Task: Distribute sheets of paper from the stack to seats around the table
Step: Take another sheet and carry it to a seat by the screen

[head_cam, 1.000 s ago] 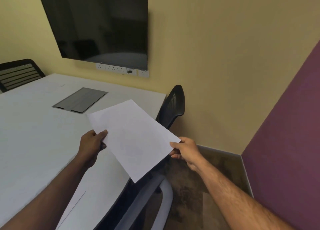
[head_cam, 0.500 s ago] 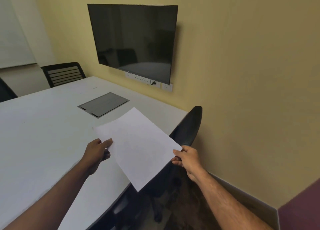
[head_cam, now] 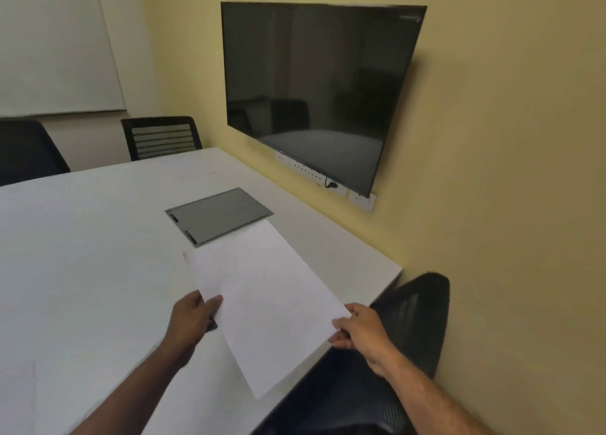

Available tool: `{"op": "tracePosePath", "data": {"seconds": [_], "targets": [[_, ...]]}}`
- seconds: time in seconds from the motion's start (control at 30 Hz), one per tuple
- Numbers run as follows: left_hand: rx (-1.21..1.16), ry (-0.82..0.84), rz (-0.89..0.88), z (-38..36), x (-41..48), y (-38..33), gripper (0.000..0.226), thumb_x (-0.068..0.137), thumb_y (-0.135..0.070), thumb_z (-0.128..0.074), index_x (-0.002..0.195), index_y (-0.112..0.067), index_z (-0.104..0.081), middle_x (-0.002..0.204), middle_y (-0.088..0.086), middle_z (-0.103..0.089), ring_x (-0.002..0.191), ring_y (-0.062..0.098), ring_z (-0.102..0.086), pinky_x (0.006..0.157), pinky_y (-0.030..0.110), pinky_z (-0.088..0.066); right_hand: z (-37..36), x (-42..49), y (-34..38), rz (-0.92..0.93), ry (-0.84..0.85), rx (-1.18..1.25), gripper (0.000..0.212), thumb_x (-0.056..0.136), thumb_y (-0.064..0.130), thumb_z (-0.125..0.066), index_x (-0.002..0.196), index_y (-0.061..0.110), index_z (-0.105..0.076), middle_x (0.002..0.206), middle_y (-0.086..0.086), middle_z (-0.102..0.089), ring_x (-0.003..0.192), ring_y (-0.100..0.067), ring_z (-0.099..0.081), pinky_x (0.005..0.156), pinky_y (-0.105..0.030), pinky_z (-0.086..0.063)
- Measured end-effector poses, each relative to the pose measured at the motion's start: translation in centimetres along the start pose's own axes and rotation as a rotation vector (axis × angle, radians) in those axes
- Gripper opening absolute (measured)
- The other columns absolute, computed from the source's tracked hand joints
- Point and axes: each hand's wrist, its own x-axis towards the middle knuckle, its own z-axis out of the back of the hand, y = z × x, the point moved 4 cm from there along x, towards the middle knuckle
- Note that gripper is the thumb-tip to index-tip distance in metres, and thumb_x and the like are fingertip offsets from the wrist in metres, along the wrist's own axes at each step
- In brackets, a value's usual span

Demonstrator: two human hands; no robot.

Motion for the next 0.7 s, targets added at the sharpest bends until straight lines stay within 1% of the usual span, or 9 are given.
{"op": "tracePosePath", "data": {"seconds": [0.07,0.13,0.17,0.23,0.33,0.43,0.53,0.6,0.7], "targets": [[0.035,0.027,0.009,-1.6,2.4,-0.3,0.01,0.091,-0.013,-0.063,0.096,-0.012,-0.071,0.093,0.02,-0.073,0.078,0.03,-0.066,0.072,0.044,-0.057,0.6,3.2,0.5,-0.013,0.03,-0.016,0.017,0.087,0.01,-0.066,0.104,0.01,-0.064,0.093,-0.009,-0.075,0.072,-0.023,-0.074,0.064,-0.03,-0.06],[0.072,0.022,0.026,-3.1,4.6,-0.6,0.01,0.09,-0.014,-0.063,0.096,-0.012,-0.071,0.098,0.024,-0.071,0.082,0.034,-0.067,0.075,0.046,-0.057,1.5,6.2,0.8,-0.046,0.021,-0.003,0.017,0.087,0.014,-0.067,0.104,0.012,-0.064,0.094,-0.008,-0.075,0.073,-0.021,-0.074,0.062,-0.028,-0.059],[0.084,0.015,0.033,-3.9,5.5,-0.8,0.009,0.09,-0.015,-0.064,0.096,-0.011,-0.07,0.098,0.025,-0.071,0.081,0.035,-0.067,0.072,0.045,-0.056,1.9,7.7,0.8,-0.065,0.015,0.011,0.016,0.088,0.014,-0.067,0.104,0.011,-0.065,0.095,-0.009,-0.075,0.073,-0.021,-0.073,0.061,-0.027,-0.058],[0.097,0.001,0.045,-5.6,7.2,-0.7,0.008,0.09,-0.015,-0.064,0.093,-0.01,-0.07,0.089,0.024,-0.068,0.073,0.029,-0.062,0.064,0.038,-0.052,2.4,10.3,0.6,-0.09,0.021,0.015,0.014,0.089,0.011,-0.066,0.103,0.009,-0.066,0.096,-0.011,-0.075,0.074,-0.021,-0.071,0.061,-0.026,-0.057],[0.074,-0.028,0.074,-8.1,9.5,-0.2,0.009,0.091,-0.016,-0.063,0.092,-0.01,-0.069,0.083,0.014,-0.068,0.069,0.025,-0.06,0.062,0.034,-0.05,2.9,14.3,0.2,-0.096,0.027,-0.018,0.012,0.089,0.007,-0.064,0.101,0.007,-0.066,0.098,-0.012,-0.074,0.08,-0.024,-0.072,0.062,-0.028,-0.058],[0.012,-0.06,0.123,-10.2,11.8,1.1,0.014,0.092,-0.019,-0.063,0.099,-0.008,-0.068,0.09,0.014,-0.073,0.076,0.027,-0.068,0.062,0.035,-0.055,3.2,18.5,-0.6,-0.102,0.008,-0.031,0.011,0.09,0.004,-0.062,0.101,0.008,-0.065,0.101,-0.012,-0.071,0.088,-0.027,-0.07,0.061,-0.027,-0.057],[0.009,-0.086,0.178,-12.1,13.3,3.2,0.021,0.091,-0.019,-0.064,0.108,-0.007,-0.066,0.095,0.018,-0.071,0.074,0.027,-0.066,0.059,0.033,-0.055,3.4,22.6,-1.6,-0.11,0.01,-0.046,0.012,0.091,0.003,-0.061,0.101,0.008,-0.065,0.103,-0.012,-0.069,0.09,-0.028,-0.069,0.059,-0.027,-0.057],[0.035,-0.095,0.218,-13.2,13.8,5.1,0.025,0.091,-0.015,-0.064,0.114,-0.008,-0.062,0.094,0.019,-0.071,0.073,0.026,-0.066,0.059,0.032,-0.054,3.7,25.1,-2.3,-0.127,0.015,-0.054,0.012,0.091,0.002,-0.061,0.101,0.008,-0.064,0.103,-0.013,-0.069,0.089,-0.028,-0.068,0.058,-0.027,-0.057],[0.096,-0.102,0.252,-14.9,14.8,8.3,0.037,0.088,-0.004,-0.062,0.124,-0.01,-0.056,0.093,0.022,-0.07,0.078,0.03,-0.07,0.06,0.032,-0.056,4.0,28.5,-4.3,-0.153,0.014,-0.08,0.013,0.091,0.002,-0.062,0.102,0.007,-0.064,0.104,-0.014,-0.067,0.087,-0.027,-0.067,0.056,-0.026,-0.056]]}}
